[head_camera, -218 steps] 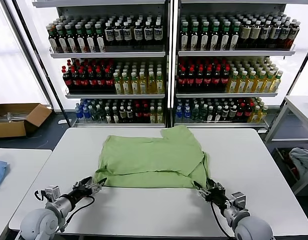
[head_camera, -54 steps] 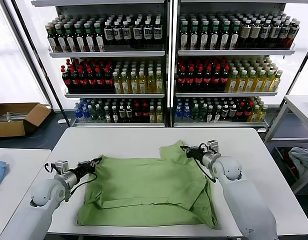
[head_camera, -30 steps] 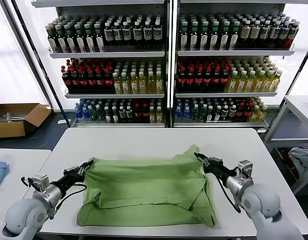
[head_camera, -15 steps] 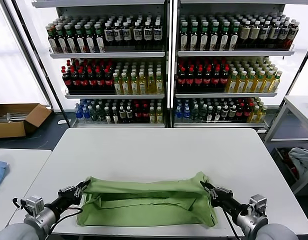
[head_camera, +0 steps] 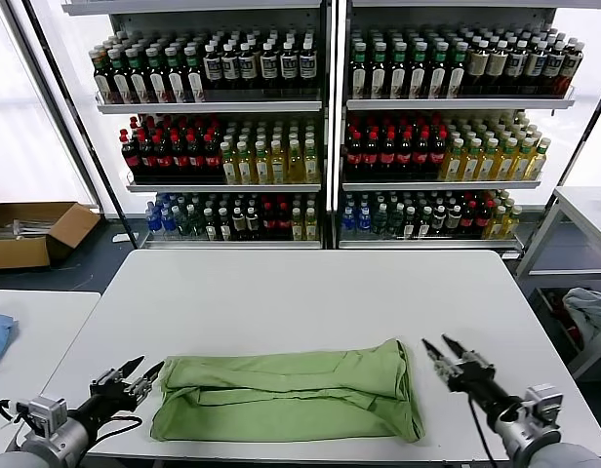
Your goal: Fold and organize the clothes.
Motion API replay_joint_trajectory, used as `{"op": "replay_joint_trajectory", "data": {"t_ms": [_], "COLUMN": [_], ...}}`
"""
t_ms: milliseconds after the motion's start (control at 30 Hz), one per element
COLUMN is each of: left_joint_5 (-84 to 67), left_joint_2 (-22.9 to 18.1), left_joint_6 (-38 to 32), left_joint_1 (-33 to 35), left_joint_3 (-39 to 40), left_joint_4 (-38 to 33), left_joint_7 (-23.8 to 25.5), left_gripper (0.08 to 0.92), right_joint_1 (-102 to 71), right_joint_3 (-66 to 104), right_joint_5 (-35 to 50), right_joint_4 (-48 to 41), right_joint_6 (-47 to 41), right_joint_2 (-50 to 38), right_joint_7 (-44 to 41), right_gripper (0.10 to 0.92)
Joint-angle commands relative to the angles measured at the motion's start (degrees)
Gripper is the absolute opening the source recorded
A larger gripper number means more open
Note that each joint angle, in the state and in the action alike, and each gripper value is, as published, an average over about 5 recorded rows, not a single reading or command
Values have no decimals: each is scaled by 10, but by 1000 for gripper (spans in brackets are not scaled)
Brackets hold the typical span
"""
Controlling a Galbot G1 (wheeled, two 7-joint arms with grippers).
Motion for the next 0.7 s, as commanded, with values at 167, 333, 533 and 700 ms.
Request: {"op": "replay_joint_trajectory", "data": {"t_ms": [167, 333, 533, 700], "left_joint_5": [-17, 20, 47, 67], "left_joint_2": [-111, -155, -188, -198], "left_joint_6": [-13, -22, -32, -35], "left_joint_1": [27, 3, -27, -43], "left_joint_3": [29, 89, 132, 155], "left_joint_4": [-51, -29, 0, 17], "left_joint_7": [-116, -156, -191, -209], "left_gripper": [665, 794, 822, 823], "right_joint_1": [-17, -18, -20, -20], "right_joint_3": [109, 102, 94, 92], "right_joint_5": [-4, -3, -4, -4], "right_joint_4": [-61, -49, -42, -43], "right_joint_6": [101, 110, 112, 111], "right_joint_2": [25, 34, 34, 32], "right_joint_7": [16, 23, 20, 19], "right_gripper": [735, 817, 822, 823]}}
